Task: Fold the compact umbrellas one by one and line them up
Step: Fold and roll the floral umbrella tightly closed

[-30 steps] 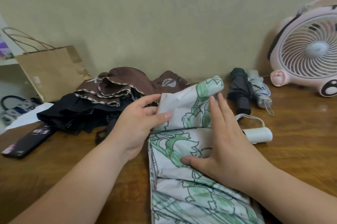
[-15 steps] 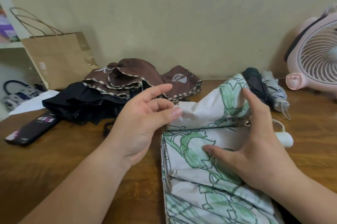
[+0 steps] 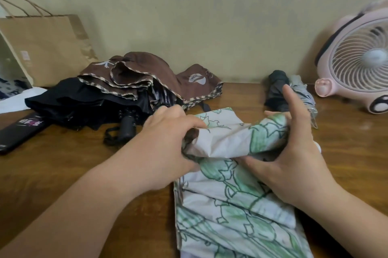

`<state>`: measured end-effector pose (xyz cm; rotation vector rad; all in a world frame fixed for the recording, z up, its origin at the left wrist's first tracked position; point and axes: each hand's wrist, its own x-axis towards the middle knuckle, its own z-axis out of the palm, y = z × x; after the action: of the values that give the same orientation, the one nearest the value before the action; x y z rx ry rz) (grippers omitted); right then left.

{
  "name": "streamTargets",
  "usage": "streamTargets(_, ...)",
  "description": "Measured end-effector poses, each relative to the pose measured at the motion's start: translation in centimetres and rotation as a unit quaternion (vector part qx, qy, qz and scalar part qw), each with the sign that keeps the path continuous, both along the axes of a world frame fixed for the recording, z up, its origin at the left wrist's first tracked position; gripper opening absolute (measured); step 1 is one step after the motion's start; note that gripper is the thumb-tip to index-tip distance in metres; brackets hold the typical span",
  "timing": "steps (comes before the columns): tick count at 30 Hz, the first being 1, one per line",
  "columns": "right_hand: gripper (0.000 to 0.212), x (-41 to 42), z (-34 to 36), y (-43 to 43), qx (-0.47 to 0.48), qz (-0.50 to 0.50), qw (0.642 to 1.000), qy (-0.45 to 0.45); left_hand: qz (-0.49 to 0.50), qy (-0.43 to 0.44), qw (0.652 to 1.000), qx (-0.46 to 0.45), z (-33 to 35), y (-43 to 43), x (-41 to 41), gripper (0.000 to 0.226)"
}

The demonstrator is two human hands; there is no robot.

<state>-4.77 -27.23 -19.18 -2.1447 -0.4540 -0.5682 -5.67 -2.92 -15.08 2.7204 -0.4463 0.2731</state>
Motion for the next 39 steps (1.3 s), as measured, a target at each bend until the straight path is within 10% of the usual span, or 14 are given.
streamTargets(5,0.126,-0.6,1.8,-0.7,-0.052,0.062,0.996,0.031,-0.044,-0.001,0.999,0.020,-1.4,0.1,0.6,0.044)
streamTargets(10,0.066,-0.8,4.2,-3.8,-0.166,0.122,0.978,-0.016,-0.062,0.073,0.994,-0.049,-2.1,0.0,1.7,0.038)
streamTargets(20,0.043,-5.2,0.2,-2.1,0.236,-0.016,0.964,0.121,-0.142,0.060,0.981,-0.118,0.1,1.5,-0.3,0.027)
streamTargets(34,0.037,-6.1,-1.0,-1.9,0.071,-0.027,0.971,0.228,0.055,0.070,0.989,-0.115,3.0,1.3,-1.8,0.035)
streamTargets(39,0.032,-6.0,-1.2,-2.3,0.066,-0.007,0.973,0.222,0.074,0.246,0.953,-0.159,2.9,0.5,-4.1,0.036)
